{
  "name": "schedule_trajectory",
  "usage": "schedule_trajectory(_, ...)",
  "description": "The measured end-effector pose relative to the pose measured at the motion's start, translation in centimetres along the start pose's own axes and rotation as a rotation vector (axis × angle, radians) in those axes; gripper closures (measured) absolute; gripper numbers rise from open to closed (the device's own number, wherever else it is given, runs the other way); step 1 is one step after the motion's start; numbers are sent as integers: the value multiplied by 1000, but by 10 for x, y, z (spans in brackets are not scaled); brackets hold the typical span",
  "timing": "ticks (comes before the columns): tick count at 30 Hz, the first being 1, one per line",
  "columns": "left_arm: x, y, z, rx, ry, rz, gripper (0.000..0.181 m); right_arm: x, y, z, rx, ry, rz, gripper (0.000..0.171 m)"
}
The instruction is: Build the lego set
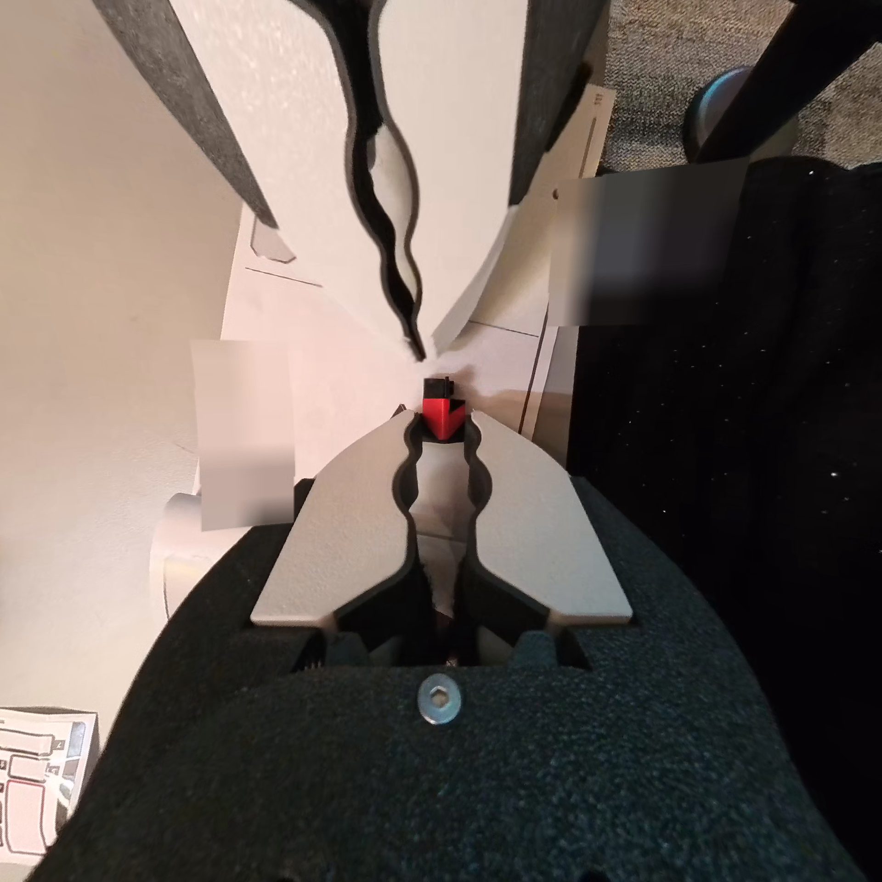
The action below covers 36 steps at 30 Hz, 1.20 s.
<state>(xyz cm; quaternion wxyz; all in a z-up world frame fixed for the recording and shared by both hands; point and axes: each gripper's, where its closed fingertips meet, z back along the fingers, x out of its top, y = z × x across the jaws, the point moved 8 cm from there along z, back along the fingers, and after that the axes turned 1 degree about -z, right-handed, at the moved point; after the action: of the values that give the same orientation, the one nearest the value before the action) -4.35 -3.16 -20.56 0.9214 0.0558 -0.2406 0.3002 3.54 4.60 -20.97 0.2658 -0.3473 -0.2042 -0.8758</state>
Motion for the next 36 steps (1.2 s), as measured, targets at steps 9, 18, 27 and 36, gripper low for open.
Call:
schedule_trajectory(9,0,0,0,5,6,-1,165,6,-6,-8,77,71,183,171)
schedule_trajectory(18,0,0,0,-1,-7,9,165,12,-3,-10,72,127,606,171)
schedule_trajectory(27,-2,1,0,-13,-28,23,165,15,3,-11,65,155,821,171)
schedule_trajectory(36,-1,0,0,-11,-9,-1,165,18,11,-13,13,231,912,171)
